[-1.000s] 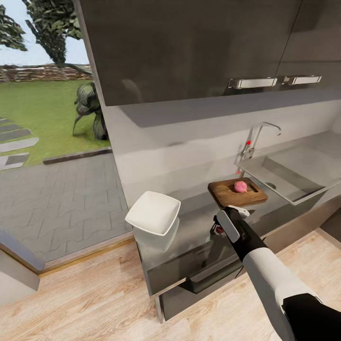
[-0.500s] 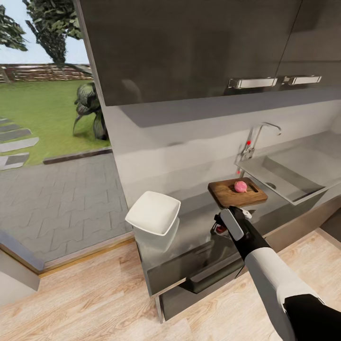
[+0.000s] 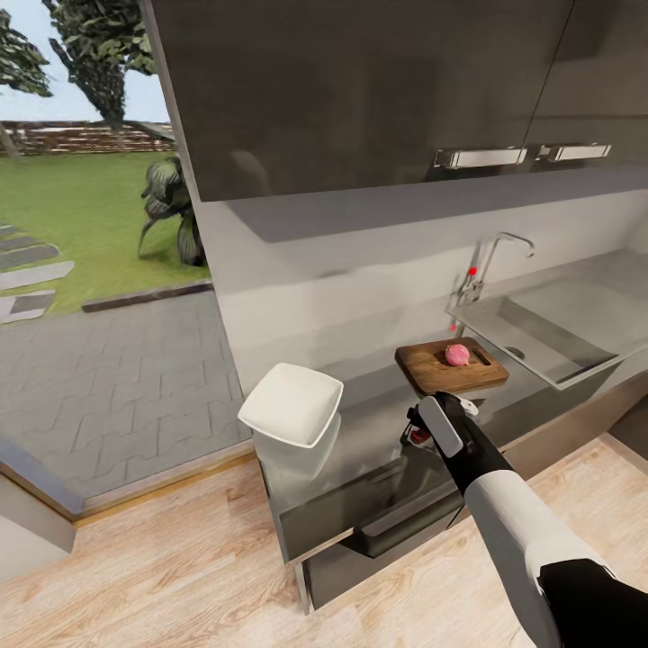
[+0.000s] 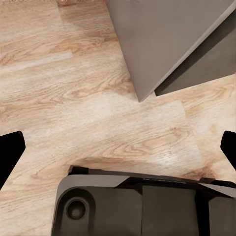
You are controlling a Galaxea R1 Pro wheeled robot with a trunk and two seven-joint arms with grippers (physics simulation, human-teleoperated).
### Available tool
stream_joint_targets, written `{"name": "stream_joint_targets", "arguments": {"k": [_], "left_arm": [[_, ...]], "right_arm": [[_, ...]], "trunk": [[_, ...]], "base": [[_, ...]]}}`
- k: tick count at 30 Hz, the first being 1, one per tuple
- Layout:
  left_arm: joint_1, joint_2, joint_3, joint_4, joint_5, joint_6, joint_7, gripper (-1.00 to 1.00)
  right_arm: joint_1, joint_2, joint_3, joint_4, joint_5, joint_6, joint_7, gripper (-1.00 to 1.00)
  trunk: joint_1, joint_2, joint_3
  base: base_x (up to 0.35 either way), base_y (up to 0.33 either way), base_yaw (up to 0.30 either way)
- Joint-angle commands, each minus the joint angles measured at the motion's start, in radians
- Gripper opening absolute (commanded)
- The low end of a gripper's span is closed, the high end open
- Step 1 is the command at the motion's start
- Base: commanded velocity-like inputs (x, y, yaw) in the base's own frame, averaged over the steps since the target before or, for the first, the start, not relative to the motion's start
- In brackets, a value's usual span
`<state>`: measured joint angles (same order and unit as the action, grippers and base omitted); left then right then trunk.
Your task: In the kitchen, take the Vidalia onion out of the sink, dice it on the chopping board with the paring knife, put the diced onion into the bowl on the countertop, then place both the paring knife and the chopping board into the sink.
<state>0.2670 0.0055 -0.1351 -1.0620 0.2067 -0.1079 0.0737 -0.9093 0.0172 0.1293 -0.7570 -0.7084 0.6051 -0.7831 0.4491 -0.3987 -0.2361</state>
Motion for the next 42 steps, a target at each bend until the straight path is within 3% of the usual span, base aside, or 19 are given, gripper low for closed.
{"name": "stream_joint_targets", "arguments": {"k": [1,2,3,34,42], "left_arm": [[0.0,0.001,-0.003,-0.001,0.006,-0.003,0.006,1.0],[0.0,0.001,-0.003,-0.001,0.006,-0.003,0.006,1.0],[0.0,0.001,-0.003,-0.001,0.006,-0.003,0.006,1.0],[0.0,0.001,-0.003,0.001,0.006,-0.003,0.006,1.0],[0.0,0.001,-0.003,0.0,0.006,-0.003,0.006,1.0]], "right_arm": [[0.0,0.0,0.003,0.016,-0.015,0.009,-0.007,1.0],[0.0,0.0,0.003,0.016,-0.015,0.009,-0.007,1.0],[0.0,0.0,0.003,0.016,-0.015,0.009,-0.007,-1.0],[0.0,-0.002,0.001,0.009,-0.016,0.01,-0.008,-1.0],[0.0,-0.001,-0.029,0.004,-0.017,0.012,-0.01,-1.0]], "trunk": [[0.001,-0.001,-0.002],[0.001,-0.001,-0.002],[0.001,-0.001,-0.002],[0.001,-0.001,-0.002],[0.001,-0.001,0.0]], "base": [[0.0,0.0,0.0],[0.0,0.0,0.0],[0.0,0.0,0.0],[0.0,0.0,0.0],[0.0,0.0,-0.008]]}}
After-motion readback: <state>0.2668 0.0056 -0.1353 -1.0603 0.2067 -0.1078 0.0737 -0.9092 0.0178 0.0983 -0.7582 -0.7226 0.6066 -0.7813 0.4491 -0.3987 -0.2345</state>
